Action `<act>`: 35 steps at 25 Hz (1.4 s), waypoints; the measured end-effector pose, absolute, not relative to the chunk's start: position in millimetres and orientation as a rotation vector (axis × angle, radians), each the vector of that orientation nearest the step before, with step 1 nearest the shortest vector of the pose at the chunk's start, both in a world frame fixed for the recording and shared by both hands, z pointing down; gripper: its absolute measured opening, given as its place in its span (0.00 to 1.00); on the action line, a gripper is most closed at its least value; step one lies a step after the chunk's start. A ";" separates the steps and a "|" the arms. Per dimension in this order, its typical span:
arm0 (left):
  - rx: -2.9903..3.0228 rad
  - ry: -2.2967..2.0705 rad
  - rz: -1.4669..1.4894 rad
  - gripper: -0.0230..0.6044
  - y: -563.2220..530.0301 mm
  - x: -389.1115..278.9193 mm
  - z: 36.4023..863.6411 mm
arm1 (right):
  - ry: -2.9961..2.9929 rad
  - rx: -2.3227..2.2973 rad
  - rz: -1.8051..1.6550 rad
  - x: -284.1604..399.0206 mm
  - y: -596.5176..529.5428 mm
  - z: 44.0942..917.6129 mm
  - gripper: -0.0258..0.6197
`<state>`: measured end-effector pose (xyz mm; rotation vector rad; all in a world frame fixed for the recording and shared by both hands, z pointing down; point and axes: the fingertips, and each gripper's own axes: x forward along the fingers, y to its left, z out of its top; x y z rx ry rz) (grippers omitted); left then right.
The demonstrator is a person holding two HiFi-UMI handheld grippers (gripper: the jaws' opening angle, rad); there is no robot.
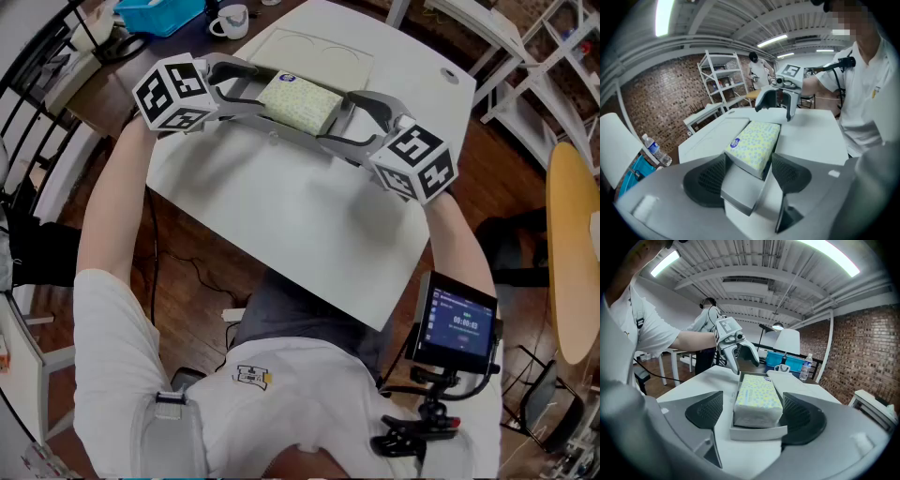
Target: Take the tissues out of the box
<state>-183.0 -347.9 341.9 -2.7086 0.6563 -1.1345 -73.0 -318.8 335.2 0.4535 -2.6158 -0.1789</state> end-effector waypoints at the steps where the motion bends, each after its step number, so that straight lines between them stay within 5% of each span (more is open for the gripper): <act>1: -2.707 0.630 -1.162 0.51 -350.0 -184.3 344.0 | -2.601 0.441 -0.172 -75.3 -322.9 336.5 0.65; 7: -2.718 0.425 -1.289 0.51 -358.3 -171.9 353.3 | -2.536 0.412 -0.091 -80.8 -339.5 349.3 0.73; 19: -2.869 0.288 -1.247 0.46 -368.8 -164.1 367.8 | -2.579 0.294 0.018 -90.6 -352.8 360.1 0.55; 35: -2.731 0.395 -1.069 0.44 -344.6 -144.9 265.5 | -2.658 0.359 -0.248 -69.7 -325.7 258.8 0.54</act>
